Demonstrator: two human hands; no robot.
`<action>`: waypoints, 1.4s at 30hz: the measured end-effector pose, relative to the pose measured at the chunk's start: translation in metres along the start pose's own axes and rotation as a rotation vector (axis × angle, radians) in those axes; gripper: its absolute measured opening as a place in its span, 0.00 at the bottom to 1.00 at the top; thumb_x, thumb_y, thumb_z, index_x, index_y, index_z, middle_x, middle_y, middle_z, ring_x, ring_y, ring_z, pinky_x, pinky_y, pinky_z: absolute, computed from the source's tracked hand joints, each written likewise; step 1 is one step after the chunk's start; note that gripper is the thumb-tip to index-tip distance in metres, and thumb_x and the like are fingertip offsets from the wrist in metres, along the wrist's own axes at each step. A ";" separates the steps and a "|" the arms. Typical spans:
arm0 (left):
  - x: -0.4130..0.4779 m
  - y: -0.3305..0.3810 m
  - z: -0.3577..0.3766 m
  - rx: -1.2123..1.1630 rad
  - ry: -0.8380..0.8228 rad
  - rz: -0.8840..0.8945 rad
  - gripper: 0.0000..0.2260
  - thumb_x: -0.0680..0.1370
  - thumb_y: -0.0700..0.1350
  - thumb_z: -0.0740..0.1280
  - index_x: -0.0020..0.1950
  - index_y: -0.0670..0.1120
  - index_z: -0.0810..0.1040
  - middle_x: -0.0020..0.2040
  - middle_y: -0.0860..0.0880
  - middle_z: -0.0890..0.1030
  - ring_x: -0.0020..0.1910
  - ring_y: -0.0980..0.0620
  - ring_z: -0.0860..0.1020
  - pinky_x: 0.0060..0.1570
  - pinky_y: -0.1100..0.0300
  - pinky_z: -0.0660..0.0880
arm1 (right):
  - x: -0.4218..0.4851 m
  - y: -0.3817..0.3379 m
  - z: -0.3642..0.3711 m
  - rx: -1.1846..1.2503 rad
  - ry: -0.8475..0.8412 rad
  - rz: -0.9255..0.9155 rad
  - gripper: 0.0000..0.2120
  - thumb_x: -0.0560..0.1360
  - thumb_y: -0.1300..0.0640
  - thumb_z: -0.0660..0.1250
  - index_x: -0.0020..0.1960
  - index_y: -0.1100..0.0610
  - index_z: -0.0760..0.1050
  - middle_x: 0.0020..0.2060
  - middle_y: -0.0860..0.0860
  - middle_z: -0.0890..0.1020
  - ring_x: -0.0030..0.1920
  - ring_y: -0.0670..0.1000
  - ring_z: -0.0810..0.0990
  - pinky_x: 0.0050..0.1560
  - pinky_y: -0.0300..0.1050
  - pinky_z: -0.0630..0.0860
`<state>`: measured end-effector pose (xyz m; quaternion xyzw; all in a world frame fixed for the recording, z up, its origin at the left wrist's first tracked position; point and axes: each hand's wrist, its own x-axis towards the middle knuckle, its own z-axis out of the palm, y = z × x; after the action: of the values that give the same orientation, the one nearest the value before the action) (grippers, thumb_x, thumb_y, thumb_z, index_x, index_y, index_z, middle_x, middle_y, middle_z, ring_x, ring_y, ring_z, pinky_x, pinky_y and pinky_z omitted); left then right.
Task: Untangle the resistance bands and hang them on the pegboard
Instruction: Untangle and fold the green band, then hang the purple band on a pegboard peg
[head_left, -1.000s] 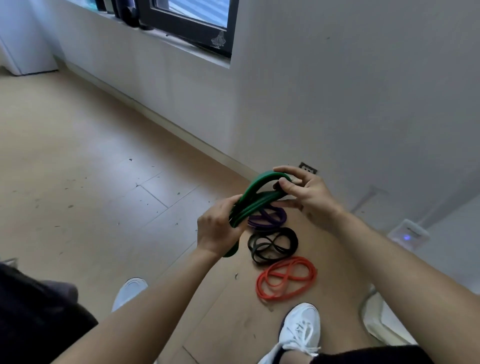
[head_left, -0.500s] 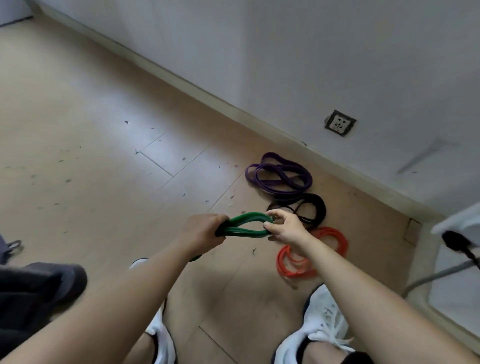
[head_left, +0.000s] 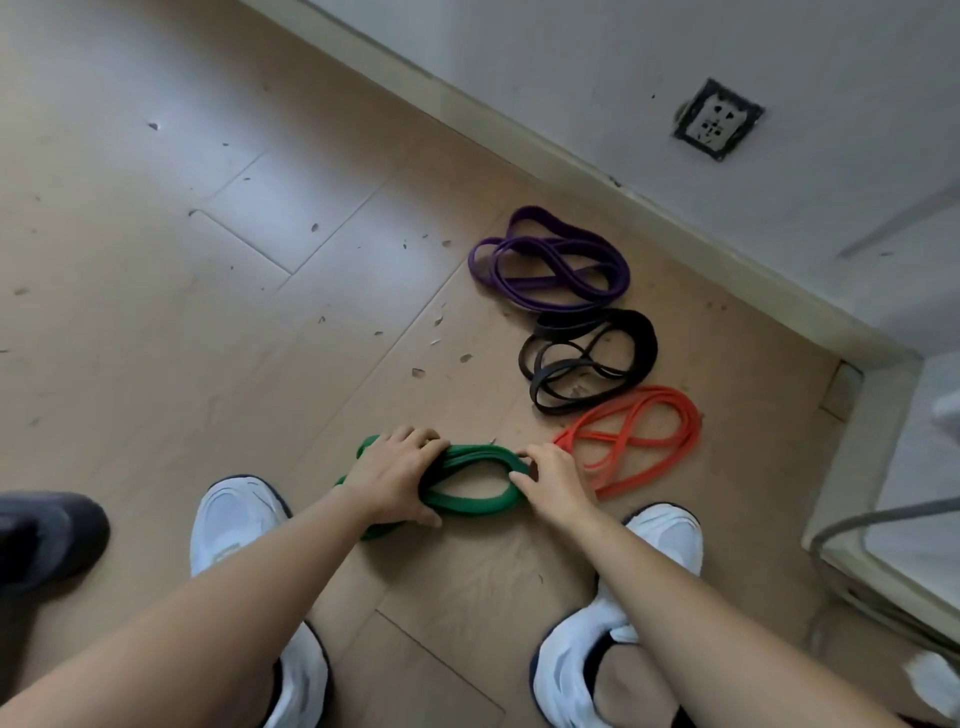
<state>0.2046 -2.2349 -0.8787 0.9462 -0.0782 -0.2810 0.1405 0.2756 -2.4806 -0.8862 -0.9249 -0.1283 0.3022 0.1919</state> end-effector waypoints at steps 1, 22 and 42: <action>-0.002 -0.001 0.002 -0.018 -0.008 0.002 0.51 0.62 0.71 0.74 0.79 0.51 0.62 0.73 0.51 0.67 0.69 0.46 0.67 0.67 0.51 0.69 | 0.001 0.001 -0.002 0.011 -0.002 -0.006 0.16 0.76 0.48 0.72 0.62 0.52 0.79 0.52 0.49 0.81 0.54 0.53 0.79 0.53 0.49 0.76; 0.095 0.032 -0.132 -0.421 0.377 0.049 0.16 0.79 0.48 0.70 0.67 0.50 0.79 0.63 0.54 0.80 0.61 0.55 0.76 0.57 0.63 0.69 | 0.125 0.033 -0.178 0.253 0.432 0.099 0.05 0.78 0.53 0.71 0.50 0.54 0.82 0.43 0.50 0.82 0.48 0.54 0.82 0.51 0.48 0.76; 0.161 0.004 -0.124 -0.434 0.187 -0.103 0.32 0.78 0.52 0.70 0.80 0.51 0.64 0.80 0.49 0.66 0.77 0.46 0.63 0.74 0.51 0.62 | 0.224 0.007 -0.219 0.543 0.309 0.331 0.07 0.73 0.64 0.69 0.49 0.57 0.75 0.46 0.59 0.82 0.38 0.55 0.81 0.36 0.46 0.80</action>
<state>0.4067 -2.2474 -0.8597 0.9185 0.0458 -0.2092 0.3324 0.5852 -2.4685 -0.8402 -0.8832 0.1390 0.2086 0.3964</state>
